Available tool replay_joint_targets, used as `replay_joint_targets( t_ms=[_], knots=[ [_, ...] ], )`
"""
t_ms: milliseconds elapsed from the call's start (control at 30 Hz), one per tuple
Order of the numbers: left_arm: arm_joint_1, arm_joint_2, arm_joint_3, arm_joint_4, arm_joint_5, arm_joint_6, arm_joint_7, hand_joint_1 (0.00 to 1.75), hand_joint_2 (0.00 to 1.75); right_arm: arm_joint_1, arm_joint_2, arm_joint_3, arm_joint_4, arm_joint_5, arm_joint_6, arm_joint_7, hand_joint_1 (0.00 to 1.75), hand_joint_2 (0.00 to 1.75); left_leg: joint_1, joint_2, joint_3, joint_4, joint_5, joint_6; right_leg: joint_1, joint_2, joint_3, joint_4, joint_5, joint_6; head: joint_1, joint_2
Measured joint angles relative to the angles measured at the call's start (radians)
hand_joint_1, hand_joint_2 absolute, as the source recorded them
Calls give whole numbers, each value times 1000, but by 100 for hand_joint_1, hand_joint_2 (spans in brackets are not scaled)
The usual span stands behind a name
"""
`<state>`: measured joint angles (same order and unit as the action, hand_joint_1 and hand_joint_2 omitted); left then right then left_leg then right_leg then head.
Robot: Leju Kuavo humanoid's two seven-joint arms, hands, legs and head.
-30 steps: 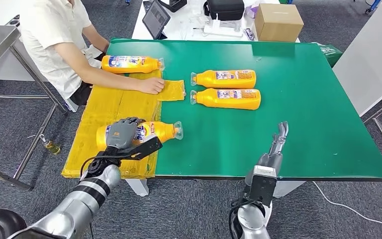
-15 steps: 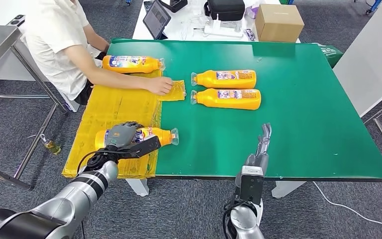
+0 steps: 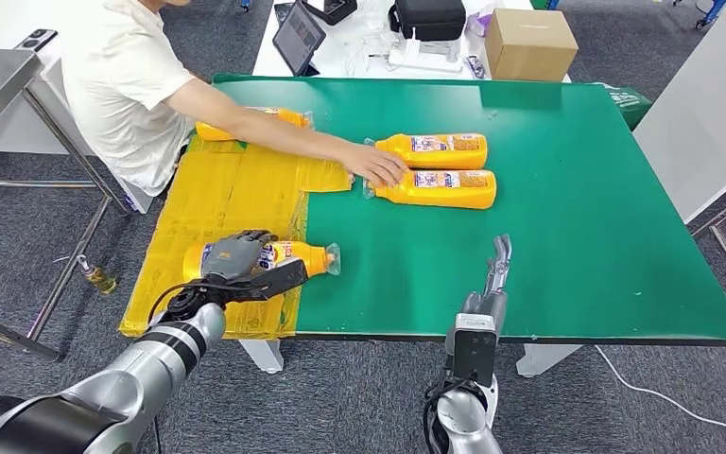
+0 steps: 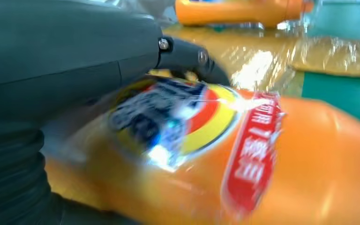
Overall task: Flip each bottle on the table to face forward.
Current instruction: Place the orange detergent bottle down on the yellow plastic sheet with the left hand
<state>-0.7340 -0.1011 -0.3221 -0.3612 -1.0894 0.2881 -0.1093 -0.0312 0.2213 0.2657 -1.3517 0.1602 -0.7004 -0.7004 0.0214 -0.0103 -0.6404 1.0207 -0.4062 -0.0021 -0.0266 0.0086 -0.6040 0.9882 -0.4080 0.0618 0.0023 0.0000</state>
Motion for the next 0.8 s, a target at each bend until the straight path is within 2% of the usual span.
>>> replay_joint_targets(
  t_ms=[100, 200, 333, 600, 733, 800],
  knots=[
    [-12, 0, 0, 3, 17, -80, -29, 0, 175, -3, -5, -1, 8, -2, 0, 0, 0, 0, 0, 0, 2, 0, 0, 0, 0, 0, 2, 0, 0, 0, 0, 0],
    [-17, 0, 1, 1, 43, -130, -99, 0, 175, -6, -12, -2, 15, -4, 0, 0, 0, 0, 0, -1, 3, 0, 0, 0, 0, 0, 3, 0, 0, 0, 0, 0],
    [-17, -4, 0, -9, 67, -172, -184, 0, 0, -10, -20, -1, 22, 0, 0, 0, 0, 0, 0, -1, 3, 0, 0, 0, 0, -1, 3, 0, 0, 0, 0, 0],
    [-23, -12, -49, -69, 110, -353, -320, 0, 0, -15, -31, -2, 39, 17, 0, 0, 0, 0, 0, -1, 3, 0, 0, 0, 0, 0, 3, 0, 0, 0, 0, 0],
    [-22, -13, -72, -116, 154, -369, -352, 0, 0, -17, -37, -3, 46, 23, 0, 0, 0, 0, 0, 0, 2, 0, 0, 0, 0, 0, 2, 0, 0, 0, 0, 0],
    [-19, -14, -75, -144, 188, -351, -369, 0, 87, -17, -39, -3, 50, 29, 0, 0, 0, 0, 0, 0, 2, 0, 0, 0, 0, 0, 1, 0, 0, 0, 0, 0]
  ],
)
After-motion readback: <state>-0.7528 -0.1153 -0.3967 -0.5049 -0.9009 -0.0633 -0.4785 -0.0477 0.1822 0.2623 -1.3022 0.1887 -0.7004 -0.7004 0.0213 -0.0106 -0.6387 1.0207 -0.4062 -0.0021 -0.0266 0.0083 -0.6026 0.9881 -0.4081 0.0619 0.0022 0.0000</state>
